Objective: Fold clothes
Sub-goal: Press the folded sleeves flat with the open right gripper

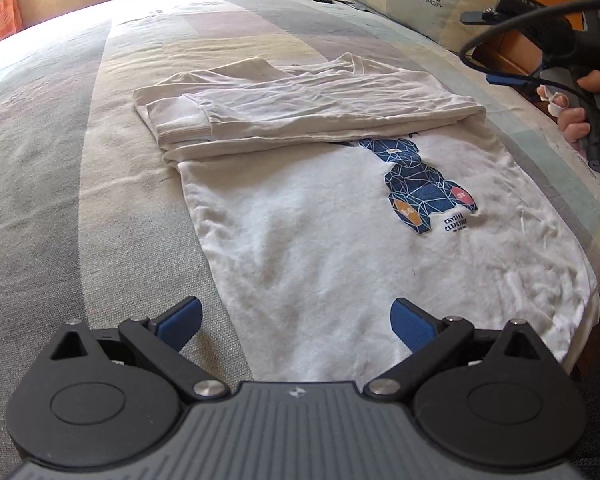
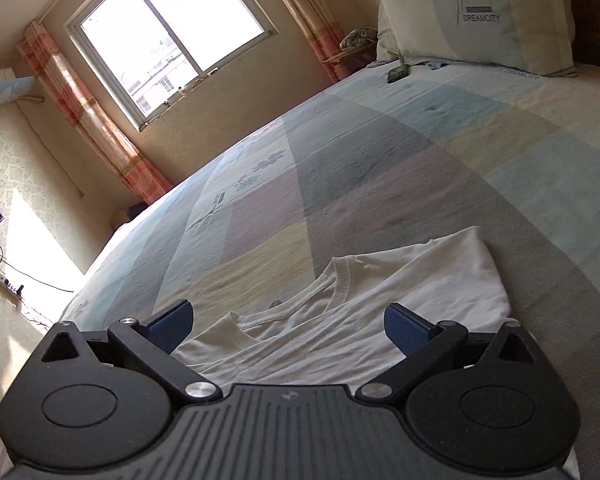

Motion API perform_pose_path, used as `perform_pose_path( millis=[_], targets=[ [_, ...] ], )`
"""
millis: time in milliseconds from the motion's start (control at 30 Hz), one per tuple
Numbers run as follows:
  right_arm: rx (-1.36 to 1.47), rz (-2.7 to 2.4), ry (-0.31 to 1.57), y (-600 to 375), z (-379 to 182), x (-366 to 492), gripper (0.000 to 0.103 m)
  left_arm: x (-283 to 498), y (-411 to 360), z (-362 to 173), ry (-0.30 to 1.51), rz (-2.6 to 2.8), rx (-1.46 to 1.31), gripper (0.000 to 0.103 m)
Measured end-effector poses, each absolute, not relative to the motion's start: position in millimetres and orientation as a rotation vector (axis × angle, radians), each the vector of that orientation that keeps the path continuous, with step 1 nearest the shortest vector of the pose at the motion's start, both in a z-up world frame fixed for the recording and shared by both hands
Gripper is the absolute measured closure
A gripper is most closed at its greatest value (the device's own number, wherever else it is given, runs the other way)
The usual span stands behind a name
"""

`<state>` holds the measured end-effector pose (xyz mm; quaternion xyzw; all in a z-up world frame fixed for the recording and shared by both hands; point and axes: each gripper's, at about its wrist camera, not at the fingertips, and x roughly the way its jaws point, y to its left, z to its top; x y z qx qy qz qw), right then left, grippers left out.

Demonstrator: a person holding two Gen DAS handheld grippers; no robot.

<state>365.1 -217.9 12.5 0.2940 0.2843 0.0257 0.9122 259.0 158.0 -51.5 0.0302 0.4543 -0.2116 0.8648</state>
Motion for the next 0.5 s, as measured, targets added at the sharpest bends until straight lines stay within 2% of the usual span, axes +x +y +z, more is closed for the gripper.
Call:
perform_pose_path(
  millis=[200, 333, 500],
  targets=[
    [0.683, -0.07, 0.592, -269.1, 0.2, 329.0, 0.0, 282.4, 149.3, -37.8, 0.957, -0.448, 0.118, 0.003],
    [0.718, 0.007, 0.576, -275.9, -2.1, 346.2, 0.0, 290.7, 136.5, -34.3, 0.952, -0.433, 0.151, 0.003],
    [0.732, 0.21, 0.675, -258.6, -28.5, 394.7, 0.0, 285.5, 116.8, -34.6, 0.944, -0.364, 0.143, 0.003]
  ],
)
